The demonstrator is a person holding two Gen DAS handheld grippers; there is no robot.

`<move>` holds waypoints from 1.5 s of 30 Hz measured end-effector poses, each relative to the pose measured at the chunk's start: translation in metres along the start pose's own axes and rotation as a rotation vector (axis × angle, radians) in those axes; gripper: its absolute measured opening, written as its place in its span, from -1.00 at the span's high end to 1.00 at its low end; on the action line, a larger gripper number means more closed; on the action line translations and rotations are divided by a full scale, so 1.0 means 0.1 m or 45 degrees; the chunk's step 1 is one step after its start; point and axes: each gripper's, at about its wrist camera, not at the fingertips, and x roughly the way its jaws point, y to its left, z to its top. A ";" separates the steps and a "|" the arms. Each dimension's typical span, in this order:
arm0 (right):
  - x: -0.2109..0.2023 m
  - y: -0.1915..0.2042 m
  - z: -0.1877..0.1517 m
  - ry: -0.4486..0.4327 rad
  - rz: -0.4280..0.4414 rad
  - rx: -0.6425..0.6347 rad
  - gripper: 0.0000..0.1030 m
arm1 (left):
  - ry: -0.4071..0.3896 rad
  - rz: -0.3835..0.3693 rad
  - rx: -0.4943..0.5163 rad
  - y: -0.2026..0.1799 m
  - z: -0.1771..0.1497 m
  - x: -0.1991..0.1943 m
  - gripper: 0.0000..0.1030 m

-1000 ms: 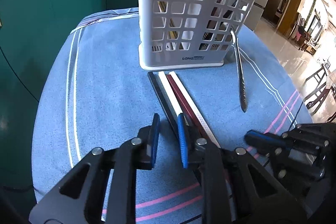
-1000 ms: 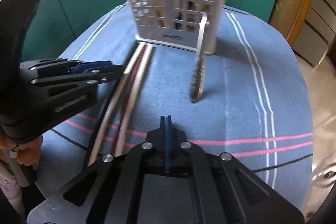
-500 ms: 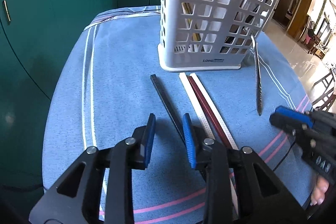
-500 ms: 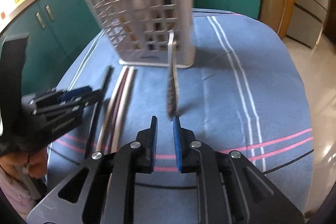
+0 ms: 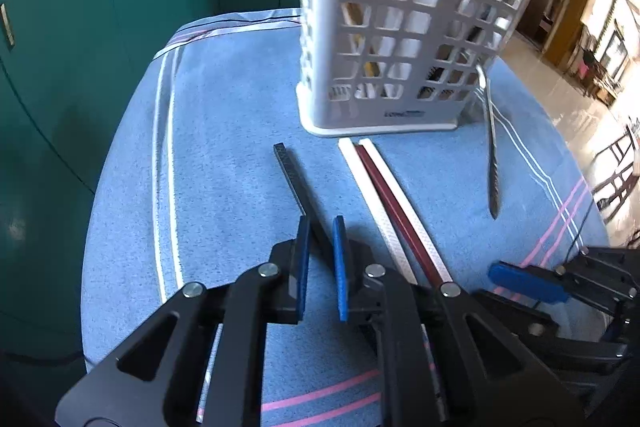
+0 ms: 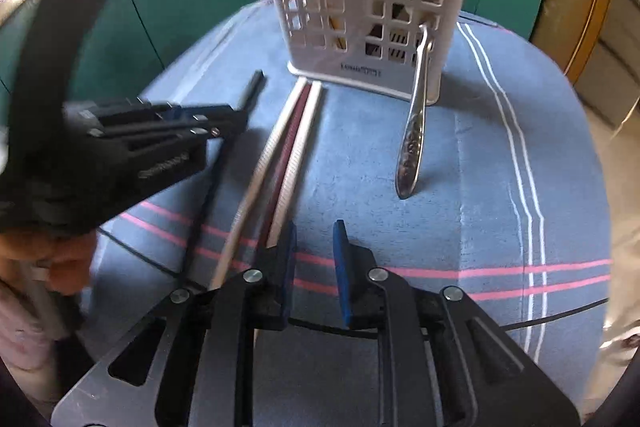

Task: Organize utensils

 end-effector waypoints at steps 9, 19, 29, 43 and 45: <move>0.01 -0.11 -0.01 0.005 0.000 0.097 0.99 | 0.022 -0.012 0.025 0.00 -0.02 -0.03 0.80; -0.23 -0.35 -0.09 -0.024 0.117 0.185 0.65 | 0.037 -0.022 -0.021 0.17 -0.06 -0.16 0.85; 0.02 0.12 0.16 -0.002 0.032 0.033 0.79 | 0.043 -0.025 -0.020 0.16 -0.07 -0.07 0.51; 0.07 0.24 0.13 0.059 -0.055 -0.062 0.80 | 0.008 -0.054 -0.044 0.13 -0.10 -0.14 0.30; 0.09 0.15 0.14 0.058 0.018 0.020 0.80 | 0.012 -0.056 -0.059 0.14 -0.10 -0.15 0.30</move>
